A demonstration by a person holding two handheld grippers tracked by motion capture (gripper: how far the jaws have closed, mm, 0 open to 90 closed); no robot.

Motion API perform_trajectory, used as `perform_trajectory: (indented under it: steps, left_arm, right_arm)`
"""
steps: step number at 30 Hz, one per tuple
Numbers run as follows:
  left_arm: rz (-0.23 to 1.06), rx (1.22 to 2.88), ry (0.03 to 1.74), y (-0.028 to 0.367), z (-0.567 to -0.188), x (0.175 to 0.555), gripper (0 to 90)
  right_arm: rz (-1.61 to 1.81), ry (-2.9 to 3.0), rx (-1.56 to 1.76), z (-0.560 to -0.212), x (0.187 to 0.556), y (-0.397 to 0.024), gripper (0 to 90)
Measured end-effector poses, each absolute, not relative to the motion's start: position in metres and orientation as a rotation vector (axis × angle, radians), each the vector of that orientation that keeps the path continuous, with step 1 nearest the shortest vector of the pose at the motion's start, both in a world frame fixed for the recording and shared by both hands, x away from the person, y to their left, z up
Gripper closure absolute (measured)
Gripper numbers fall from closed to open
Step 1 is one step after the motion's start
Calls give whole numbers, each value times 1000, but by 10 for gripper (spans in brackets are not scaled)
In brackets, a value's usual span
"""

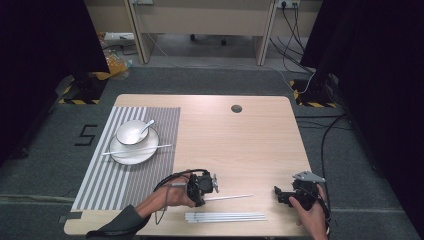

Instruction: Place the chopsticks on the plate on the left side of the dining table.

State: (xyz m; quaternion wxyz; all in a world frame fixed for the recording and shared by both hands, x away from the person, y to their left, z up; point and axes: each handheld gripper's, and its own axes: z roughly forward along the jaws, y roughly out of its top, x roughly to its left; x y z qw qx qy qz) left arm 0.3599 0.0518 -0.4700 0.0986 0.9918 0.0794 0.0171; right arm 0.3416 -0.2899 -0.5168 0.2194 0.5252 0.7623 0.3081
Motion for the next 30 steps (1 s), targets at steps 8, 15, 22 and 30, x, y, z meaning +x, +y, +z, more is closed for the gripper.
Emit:
perform_trajectory:
  steps: [8,15,22,30]
  left_arm:
    - [18,2979,260,29,-472,362,704]
    - [-8,3006,341,27,-473,365,735]
    - [-32,3006,442,26,-473,370,801]
    - [16,3008,450,24,-474,366,805]
  right_arm:
    - [853,2110,1453,-517,342,-290,3]
    - [854,2110,1451,-517,342,-290,3]
    - [854,2111,1450,-517,342,-290,3]
    - [854,2111,1447,-517,342,-290,3]
